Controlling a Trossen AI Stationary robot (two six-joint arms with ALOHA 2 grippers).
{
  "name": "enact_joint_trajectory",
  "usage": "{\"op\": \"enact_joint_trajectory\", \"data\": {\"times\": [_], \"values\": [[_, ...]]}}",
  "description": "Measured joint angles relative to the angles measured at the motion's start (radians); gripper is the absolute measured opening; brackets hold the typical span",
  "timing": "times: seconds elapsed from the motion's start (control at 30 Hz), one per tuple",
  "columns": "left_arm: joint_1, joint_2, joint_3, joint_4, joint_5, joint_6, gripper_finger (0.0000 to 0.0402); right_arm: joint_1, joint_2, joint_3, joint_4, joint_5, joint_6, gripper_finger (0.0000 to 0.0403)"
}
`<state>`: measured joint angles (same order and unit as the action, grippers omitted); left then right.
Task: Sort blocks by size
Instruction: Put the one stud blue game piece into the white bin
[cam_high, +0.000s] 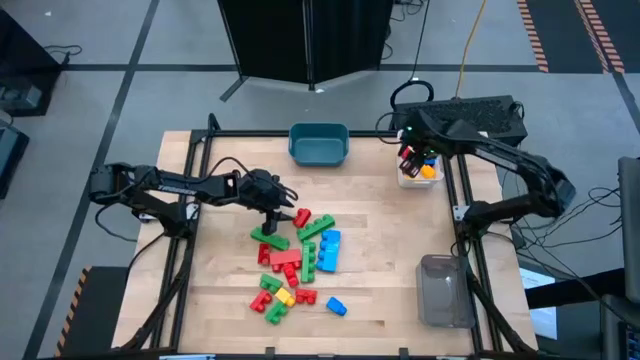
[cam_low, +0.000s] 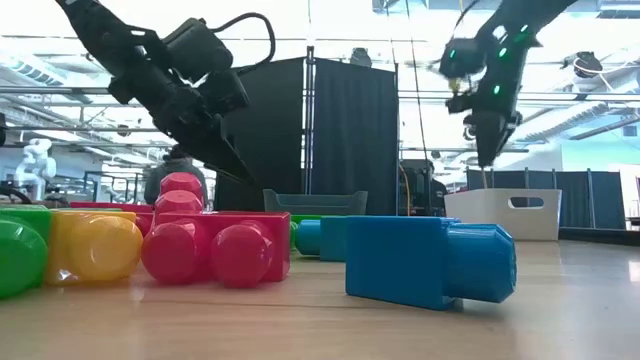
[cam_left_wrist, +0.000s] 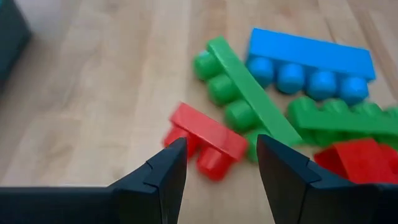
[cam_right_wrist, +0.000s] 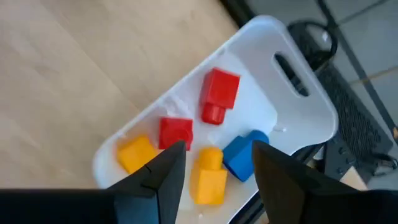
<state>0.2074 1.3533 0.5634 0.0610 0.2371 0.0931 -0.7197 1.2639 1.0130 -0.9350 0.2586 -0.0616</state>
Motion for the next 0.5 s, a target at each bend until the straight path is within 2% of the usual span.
{"op": "enact_joint_trajectory", "data": {"times": [0.07, 0.3, 0.5], "values": [[-0.023, 0.000, 0.018, -0.058, 0.000, -0.001, 0.0175, 0.019, -0.064, 0.000, 0.002, -0.022, 0.018, 0.0167], [-0.123, 0.000, 0.095, -0.229, -0.018, -0.049, 0.0175, 0.114, -0.224, 0.000, 0.074, -0.223, 0.066, 0.0167], [-0.196, -0.001, 0.102, -0.196, -0.181, -0.109, 0.0175, 0.223, -0.245, 0.000, 0.100, -0.237, 0.113, 0.0167]]}}
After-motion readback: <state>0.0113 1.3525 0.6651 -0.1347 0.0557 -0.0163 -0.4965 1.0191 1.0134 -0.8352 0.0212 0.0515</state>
